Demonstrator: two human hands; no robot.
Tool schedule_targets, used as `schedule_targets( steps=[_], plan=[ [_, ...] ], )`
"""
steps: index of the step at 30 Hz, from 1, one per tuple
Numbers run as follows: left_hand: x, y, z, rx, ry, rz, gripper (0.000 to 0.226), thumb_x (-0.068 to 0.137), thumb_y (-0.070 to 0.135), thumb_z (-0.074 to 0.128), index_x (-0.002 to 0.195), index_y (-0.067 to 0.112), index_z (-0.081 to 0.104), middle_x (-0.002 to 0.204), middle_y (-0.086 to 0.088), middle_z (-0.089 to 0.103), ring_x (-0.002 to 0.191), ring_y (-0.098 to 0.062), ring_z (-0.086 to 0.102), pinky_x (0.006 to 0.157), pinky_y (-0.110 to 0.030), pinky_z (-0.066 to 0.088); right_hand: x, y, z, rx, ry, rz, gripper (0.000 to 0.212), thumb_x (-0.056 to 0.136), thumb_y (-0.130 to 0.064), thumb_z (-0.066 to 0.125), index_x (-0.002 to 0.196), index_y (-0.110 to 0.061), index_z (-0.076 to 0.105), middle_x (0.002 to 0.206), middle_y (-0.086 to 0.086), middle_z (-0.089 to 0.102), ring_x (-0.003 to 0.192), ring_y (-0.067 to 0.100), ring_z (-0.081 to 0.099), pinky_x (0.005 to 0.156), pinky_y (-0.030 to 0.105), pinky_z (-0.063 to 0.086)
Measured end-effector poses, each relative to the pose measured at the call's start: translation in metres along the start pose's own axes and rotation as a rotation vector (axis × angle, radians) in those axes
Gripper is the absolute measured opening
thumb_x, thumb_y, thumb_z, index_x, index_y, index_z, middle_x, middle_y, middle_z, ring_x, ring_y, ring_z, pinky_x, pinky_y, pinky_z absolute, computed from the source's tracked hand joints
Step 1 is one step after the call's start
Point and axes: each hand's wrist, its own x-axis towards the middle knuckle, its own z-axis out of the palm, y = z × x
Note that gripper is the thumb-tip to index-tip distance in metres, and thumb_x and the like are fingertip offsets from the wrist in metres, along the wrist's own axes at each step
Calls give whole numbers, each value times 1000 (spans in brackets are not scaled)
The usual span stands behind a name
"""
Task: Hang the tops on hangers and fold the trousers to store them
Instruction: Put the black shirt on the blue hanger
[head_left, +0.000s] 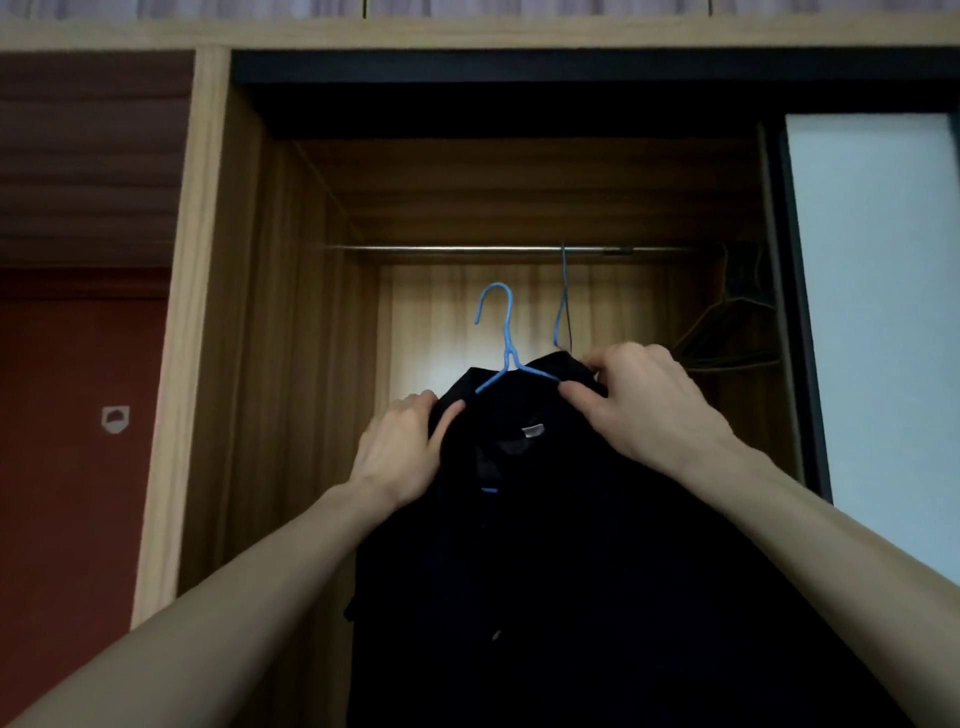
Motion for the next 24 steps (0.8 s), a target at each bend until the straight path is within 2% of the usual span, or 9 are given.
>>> schedule_targets(
  steps=[2, 4, 8, 11, 14, 16, 18, 21, 24],
  plan=[
    [14, -13, 7, 14, 26, -10, 46, 109, 51, 34, 110, 12, 59, 110, -8, 60, 105, -31, 57, 93, -49, 48, 18, -12, 16, -16, 19, 11, 28, 100, -46, 61, 110, -21, 69, 100, 6, 66, 93, 34, 66, 79, 51, 60],
    [28, -29, 15, -25, 48, -45, 41, 110, 45, 36, 121, 13, 58, 120, -7, 56, 112, -28, 54, 97, -50, 48, 37, -24, 35, -50, 41, 23, 26, 101, -42, 60, 102, -17, 65, 96, 7, 62, 88, 35, 61, 73, 46, 56],
    [58, -60, 29, -189, -16, -172, 38, 111, 38, 38, 138, 16, 53, 134, -9, 57, 120, -30, 59, 101, -51, 50, 77, -52, 70, -43, 71, 40, 29, 102, -27, 60, 78, -16, 47, 78, 0, 44, 69, 27, 44, 54, 34, 34],
    [84, -78, 36, -341, -55, -219, 42, 112, 35, 37, 148, 15, 47, 141, -14, 59, 127, -33, 58, 107, -50, 48, 110, -74, 83, -62, 107, 36, 20, 100, -20, 62, 86, -15, 48, 89, 3, 47, 80, 27, 45, 65, 37, 38],
    [115, -90, 40, -472, -40, -246, 48, 112, 39, 36, 155, 19, 40, 146, -14, 57, 132, -33, 54, 111, -42, 44, 144, -90, 88, -113, 156, 35, 14, 99, -17, 64, 93, -17, 51, 108, 13, 62, 98, 37, 60, 71, 38, 37],
    [137, -97, 40, -507, -40, -213, 49, 112, 39, 38, 157, 21, 39, 148, -11, 56, 130, -25, 54, 102, -29, 42, 166, -93, 91, -152, 185, 46, 8, 99, -18, 64, 99, -17, 57, 118, 15, 64, 111, 41, 63, 73, 39, 38],
    [161, -101, 40, -489, -51, -143, 48, 112, 38, 38, 157, 20, 42, 149, -10, 55, 132, -24, 53, 97, -24, 38, 191, -91, 93, -175, 225, 76, 14, 99, -19, 63, 112, -13, 62, 123, 16, 62, 117, 43, 61, 75, 40, 39],
    [189, -97, 38, -515, -58, -98, 49, 112, 41, 32, 154, 21, 46, 148, -11, 57, 134, -30, 53, 114, -35, 40, 220, -87, 94, -193, 245, 122, 14, 98, -18, 65, 110, -14, 61, 120, 15, 62, 114, 42, 62, 74, 41, 41],
    [215, -93, 40, -543, -80, -69, 50, 112, 44, 27, 149, 19, 51, 142, -10, 60, 130, -30, 56, 115, -45, 42, 247, -85, 101, -187, 248, 160, 14, 96, -17, 68, 100, -19, 55, 110, 11, 58, 113, 39, 62, 75, 41, 41]
  ],
)
